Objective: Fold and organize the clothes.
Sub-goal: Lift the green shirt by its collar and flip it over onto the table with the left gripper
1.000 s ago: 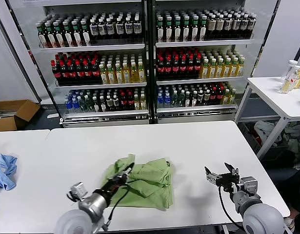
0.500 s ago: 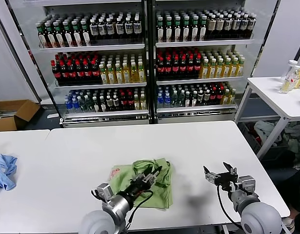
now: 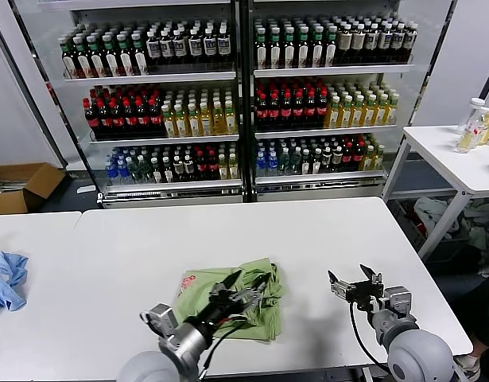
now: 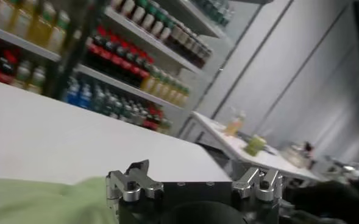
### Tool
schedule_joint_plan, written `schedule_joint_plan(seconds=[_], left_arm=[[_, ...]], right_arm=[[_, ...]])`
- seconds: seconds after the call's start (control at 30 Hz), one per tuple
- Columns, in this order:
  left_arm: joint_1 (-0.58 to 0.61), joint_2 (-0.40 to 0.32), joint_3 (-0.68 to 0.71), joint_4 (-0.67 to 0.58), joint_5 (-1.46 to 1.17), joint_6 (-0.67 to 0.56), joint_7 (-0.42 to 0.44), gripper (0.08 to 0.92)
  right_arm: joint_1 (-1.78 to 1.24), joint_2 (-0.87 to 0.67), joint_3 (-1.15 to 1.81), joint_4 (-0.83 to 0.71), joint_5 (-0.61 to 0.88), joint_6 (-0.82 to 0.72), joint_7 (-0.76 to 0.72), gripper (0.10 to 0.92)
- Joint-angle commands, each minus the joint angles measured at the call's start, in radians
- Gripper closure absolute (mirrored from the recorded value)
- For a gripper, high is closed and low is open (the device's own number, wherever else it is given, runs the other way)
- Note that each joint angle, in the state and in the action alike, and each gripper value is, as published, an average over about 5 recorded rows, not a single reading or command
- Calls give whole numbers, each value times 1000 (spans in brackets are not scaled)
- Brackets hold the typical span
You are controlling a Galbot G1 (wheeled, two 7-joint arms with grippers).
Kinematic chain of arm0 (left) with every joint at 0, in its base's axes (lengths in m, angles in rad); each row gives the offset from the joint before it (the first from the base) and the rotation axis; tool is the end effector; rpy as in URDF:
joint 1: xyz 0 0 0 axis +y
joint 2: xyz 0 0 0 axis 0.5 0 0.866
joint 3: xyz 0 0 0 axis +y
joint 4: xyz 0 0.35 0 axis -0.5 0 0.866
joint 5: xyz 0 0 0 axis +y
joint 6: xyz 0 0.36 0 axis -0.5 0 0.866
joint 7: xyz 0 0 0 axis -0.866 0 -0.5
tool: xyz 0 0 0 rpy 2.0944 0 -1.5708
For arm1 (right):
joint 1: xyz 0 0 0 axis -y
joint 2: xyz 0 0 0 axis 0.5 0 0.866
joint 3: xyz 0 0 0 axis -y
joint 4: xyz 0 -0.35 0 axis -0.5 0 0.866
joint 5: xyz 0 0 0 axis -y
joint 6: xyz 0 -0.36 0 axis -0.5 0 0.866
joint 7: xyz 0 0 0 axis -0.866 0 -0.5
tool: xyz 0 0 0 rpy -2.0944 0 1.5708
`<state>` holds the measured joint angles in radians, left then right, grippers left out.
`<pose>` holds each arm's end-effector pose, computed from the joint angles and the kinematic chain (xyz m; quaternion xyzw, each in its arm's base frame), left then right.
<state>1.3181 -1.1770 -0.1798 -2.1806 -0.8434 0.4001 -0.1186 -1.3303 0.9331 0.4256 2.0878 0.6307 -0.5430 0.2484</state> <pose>0.2220 -0.0367 -0.2391 -0.2665 -0.9199 0.2295 0.1736 0.2553 -0.0778 -0.2372 0.0692 -0.9718 0.0432 0.2213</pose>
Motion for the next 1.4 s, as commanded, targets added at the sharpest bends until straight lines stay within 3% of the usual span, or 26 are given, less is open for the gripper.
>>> schedule_joint_plan(seconds=[0.03,0.33,0.83,1.4], left_arm=[[42,99,-150,67,129,3,-106,179],[56,114,-164,220,247,45,-177,177],[56,89,-183,163,-161,152,-216,194],[38,45,-220,230,-389,148,-134,666]], right_arm=[[3,5,-6,-2,-3,1,-1,203],[3,4,-2,-4,-4,2,-2,202],[0,-6,8,-2,-1,2,-3,203],[-25,-12,33,19,2,2,-2,202]])
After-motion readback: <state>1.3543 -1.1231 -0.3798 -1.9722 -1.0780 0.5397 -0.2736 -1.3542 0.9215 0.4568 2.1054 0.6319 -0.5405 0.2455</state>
